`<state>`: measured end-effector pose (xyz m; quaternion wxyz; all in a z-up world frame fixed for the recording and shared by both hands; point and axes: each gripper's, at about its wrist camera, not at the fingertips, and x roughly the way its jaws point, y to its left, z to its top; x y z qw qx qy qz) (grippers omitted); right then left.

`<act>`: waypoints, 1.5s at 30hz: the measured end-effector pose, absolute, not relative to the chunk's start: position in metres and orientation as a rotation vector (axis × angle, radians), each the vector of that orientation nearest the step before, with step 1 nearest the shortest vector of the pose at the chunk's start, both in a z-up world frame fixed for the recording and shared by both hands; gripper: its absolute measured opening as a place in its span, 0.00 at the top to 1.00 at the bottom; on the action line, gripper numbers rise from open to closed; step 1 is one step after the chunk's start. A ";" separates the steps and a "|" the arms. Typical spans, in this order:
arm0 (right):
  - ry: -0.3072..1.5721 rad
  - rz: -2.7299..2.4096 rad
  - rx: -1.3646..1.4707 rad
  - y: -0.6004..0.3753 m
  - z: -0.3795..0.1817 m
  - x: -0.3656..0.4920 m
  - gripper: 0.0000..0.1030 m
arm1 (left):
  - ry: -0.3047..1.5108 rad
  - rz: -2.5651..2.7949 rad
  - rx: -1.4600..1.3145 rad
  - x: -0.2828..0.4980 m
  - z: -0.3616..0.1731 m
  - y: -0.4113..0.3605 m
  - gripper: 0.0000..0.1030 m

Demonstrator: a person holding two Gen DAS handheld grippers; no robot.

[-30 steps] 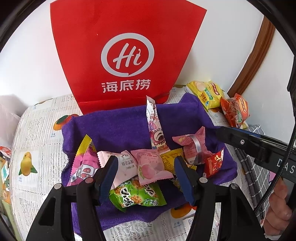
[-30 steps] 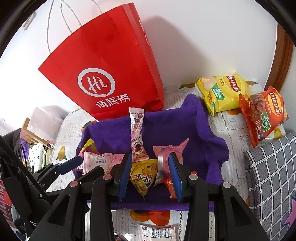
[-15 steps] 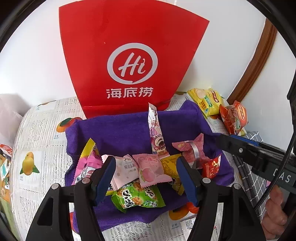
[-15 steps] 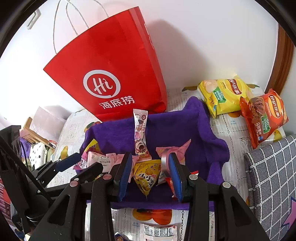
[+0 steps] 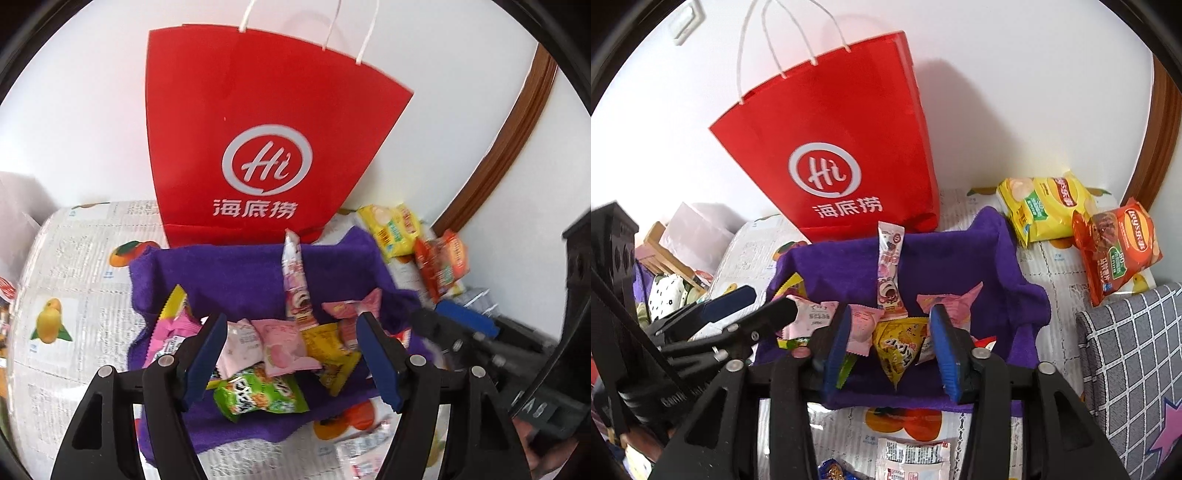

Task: Organize snacks
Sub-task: 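Open both tools and move them back toward the bed, then grasp the blue biscuit packet with left tool while right tool grasps white packet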

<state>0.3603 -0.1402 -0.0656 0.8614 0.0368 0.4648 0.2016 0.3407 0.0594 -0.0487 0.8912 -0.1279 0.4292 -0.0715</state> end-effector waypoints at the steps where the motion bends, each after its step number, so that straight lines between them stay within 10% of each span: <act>1: 0.961 0.423 0.073 -0.140 -0.064 0.356 0.53 | 0.882 -0.154 -0.274 0.339 -0.047 0.061 0.30; 45: 1.001 0.327 0.087 -0.203 -0.123 0.171 0.49 | 1.040 -0.132 -0.094 0.179 -0.128 0.028 0.28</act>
